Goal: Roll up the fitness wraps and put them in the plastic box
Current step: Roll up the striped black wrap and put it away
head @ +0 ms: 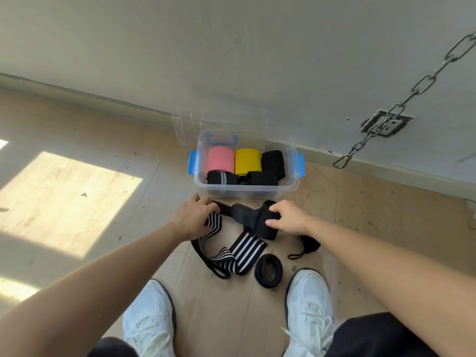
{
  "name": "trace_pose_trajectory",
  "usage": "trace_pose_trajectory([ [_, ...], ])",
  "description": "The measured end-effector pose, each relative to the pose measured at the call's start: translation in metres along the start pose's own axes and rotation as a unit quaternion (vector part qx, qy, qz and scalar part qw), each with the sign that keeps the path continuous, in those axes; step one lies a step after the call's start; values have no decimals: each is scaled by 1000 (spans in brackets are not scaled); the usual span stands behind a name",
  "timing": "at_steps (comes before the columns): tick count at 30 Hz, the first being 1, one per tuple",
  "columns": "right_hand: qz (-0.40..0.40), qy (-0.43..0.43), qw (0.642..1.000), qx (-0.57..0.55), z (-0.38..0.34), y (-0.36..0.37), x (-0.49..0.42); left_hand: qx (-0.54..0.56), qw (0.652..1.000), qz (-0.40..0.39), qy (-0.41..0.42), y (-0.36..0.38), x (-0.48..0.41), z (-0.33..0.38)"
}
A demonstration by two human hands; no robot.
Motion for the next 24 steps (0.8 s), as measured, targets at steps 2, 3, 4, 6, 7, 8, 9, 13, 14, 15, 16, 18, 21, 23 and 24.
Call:
trace_pose_trajectory([
  [2,-4,22,1000,4,9,0,1,21,1000,8,-1,1,-1,-5],
  [3,-15,33,999,17,13,1,1,29,999,13,4,-1,-1,-6],
  [4,-27,43,998,36,17,2,2,30,999,13,6,-2,-2,-8],
  [6,-57,61,993,87,21,1,4,4,1000,9,-6,-5,-1,-14],
  [7,-71,67,990,105,22,1,7,-19,1000,11,-20,-7,-1,-19],
  [8,-78,68,987,123,23,0,8,-45,998,17,-37,-9,-1,-25],
  [9,-83,69,984,140,24,-1,9,-69,996,20,-57,-11,1,-32],
  [13,-71,78,977,187,28,-2,11,-150,985,26,-84,-18,6,-48],
  [14,-65,80,976,192,29,-3,10,-156,985,47,-58,-18,4,-47],
  [15,-57,80,975,197,29,-3,10,-147,986,72,-28,-17,3,-43],
  [16,-50,78,975,202,28,-4,10,-128,987,98,-4,-16,1,-40],
  [18,-39,60,976,206,25,-4,8,-80,989,125,-5,-13,-1,-35],
  [21,-30,23,978,205,18,-1,8,32,991,68,-115,-3,-3,-42],
  [23,-34,12,975,217,16,4,7,103,981,3,-165,8,-3,-52],
  [24,-37,8,972,230,14,6,8,131,976,-24,-172,10,-3,-56],
])
Point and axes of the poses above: each hand's wrist, its own x-axis away from the middle knuckle, its own y-axis out of the palm, z = x × y, the point moved 5 cm from there along -x, towards the middle knuckle, and after that the axes turned 8 degrees about -y, right-handed, at the moved point
